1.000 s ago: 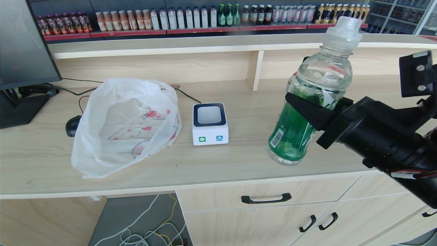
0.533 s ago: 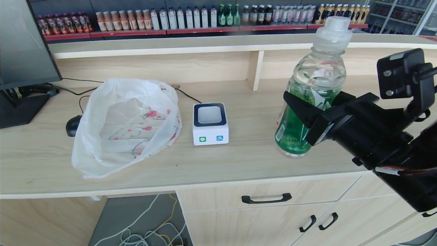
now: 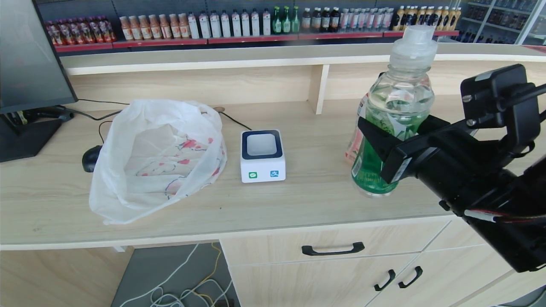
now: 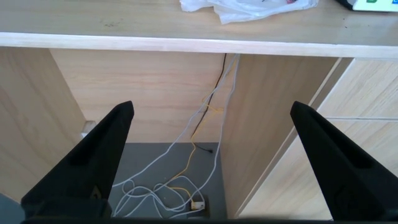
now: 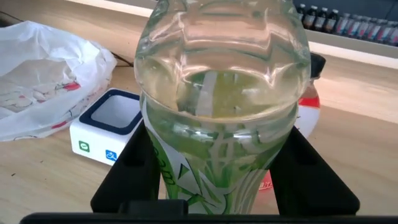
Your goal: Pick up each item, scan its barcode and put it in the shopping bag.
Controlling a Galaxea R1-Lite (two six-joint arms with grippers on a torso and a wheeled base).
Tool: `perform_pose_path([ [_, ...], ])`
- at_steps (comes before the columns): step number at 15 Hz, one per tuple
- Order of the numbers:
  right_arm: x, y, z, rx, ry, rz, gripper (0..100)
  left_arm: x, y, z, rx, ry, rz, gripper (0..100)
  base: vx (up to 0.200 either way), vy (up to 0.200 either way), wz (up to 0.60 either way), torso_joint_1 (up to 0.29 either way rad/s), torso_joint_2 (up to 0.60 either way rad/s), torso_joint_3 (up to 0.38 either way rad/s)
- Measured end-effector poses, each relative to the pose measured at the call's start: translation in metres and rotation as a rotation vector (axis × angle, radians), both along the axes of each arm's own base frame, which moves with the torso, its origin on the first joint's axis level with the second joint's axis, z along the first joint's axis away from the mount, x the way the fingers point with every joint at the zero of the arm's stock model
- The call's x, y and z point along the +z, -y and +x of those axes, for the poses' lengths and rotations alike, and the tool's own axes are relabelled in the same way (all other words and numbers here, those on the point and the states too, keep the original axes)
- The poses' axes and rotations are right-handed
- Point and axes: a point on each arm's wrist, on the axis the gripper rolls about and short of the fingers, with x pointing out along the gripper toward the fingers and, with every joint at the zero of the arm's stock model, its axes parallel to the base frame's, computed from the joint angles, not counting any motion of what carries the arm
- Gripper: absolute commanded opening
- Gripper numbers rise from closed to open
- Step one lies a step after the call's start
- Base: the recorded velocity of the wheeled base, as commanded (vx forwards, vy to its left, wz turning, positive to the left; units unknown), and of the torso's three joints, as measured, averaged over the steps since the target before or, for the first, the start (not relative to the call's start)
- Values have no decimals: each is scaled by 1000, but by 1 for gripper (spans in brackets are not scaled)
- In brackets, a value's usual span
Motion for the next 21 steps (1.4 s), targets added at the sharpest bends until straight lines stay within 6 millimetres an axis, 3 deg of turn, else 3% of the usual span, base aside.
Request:
perform_pose_path([
  [8, -5, -1, 1, 18, -37, 45, 0, 0, 0, 0, 0, 0, 0, 100, 0, 200, 0, 5, 4, -1],
  [14, -1, -4, 4, -1, -1, -17, 0, 0, 0, 0, -1, 0, 0, 100, 0, 0, 0, 0, 0, 0],
  [21, 38, -17, 31, -162, 87, -219, 0, 0, 0, 0, -1, 0, 1, 100, 0, 0, 0, 0, 0, 0],
])
